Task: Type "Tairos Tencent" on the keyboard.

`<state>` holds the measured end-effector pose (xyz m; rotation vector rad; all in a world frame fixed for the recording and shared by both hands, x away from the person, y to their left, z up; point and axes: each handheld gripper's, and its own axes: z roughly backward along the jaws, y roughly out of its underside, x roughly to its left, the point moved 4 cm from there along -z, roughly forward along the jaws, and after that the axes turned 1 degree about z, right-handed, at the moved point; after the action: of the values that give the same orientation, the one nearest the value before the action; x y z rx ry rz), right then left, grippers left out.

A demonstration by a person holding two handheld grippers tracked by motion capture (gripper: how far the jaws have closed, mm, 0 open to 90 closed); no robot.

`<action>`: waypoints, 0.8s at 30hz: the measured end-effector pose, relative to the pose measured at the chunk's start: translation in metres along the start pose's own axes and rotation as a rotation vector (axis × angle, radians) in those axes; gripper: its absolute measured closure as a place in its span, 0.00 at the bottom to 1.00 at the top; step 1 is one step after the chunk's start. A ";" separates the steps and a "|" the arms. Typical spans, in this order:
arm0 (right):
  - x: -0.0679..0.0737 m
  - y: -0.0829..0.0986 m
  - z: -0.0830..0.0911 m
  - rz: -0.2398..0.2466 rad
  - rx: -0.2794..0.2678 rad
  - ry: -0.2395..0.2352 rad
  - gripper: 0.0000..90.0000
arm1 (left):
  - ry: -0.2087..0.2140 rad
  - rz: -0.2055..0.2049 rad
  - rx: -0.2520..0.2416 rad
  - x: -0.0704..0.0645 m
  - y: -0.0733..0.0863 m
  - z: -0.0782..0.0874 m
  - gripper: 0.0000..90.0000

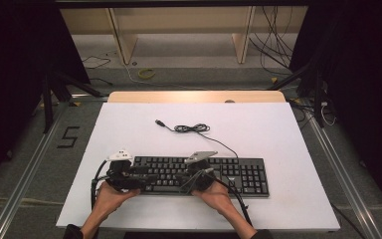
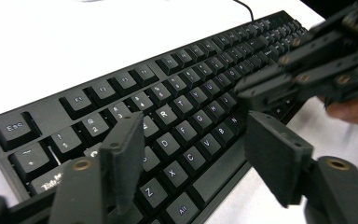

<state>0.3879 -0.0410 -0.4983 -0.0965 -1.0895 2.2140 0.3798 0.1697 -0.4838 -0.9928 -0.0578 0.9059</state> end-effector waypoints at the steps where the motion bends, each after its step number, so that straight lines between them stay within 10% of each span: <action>1: -0.001 -0.001 0.002 -0.002 -0.011 -0.003 0.89 | -0.003 -0.002 0.007 0.000 0.000 -0.001 0.45; 10: 0.001 -0.001 0.017 -0.008 -0.062 -0.024 0.57 | 0.015 -0.042 0.042 -0.004 0.002 -0.007 0.62; 24: 0.001 0.003 0.031 -0.020 -0.084 -0.030 0.42 | 0.016 -0.128 0.125 -0.010 0.005 -0.020 0.91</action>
<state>0.3756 -0.0630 -0.4800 -0.0889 -1.1952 2.1586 0.3789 0.1497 -0.4959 -0.8698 -0.0499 0.7746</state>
